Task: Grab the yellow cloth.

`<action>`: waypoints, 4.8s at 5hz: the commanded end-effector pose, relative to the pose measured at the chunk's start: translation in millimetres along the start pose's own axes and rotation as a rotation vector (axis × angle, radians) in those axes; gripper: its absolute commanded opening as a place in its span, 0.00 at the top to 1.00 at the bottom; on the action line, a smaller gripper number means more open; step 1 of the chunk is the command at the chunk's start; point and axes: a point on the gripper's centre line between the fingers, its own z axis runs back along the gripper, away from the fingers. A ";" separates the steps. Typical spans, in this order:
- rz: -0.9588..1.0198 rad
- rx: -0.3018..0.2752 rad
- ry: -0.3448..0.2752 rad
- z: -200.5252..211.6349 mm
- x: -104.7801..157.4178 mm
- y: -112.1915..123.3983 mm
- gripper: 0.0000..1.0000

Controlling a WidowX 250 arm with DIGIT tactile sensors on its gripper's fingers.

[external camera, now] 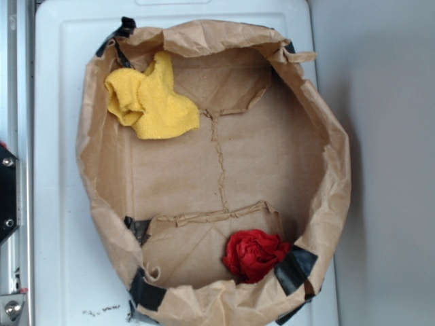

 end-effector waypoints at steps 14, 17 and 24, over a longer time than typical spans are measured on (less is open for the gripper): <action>-0.192 0.081 0.198 -174.8 78.0 84.9 0.00; -0.120 0.266 0.173 -231.8 80.9 95.7 1.00; 0.400 0.159 -0.089 -61.0 116.3 75.6 0.11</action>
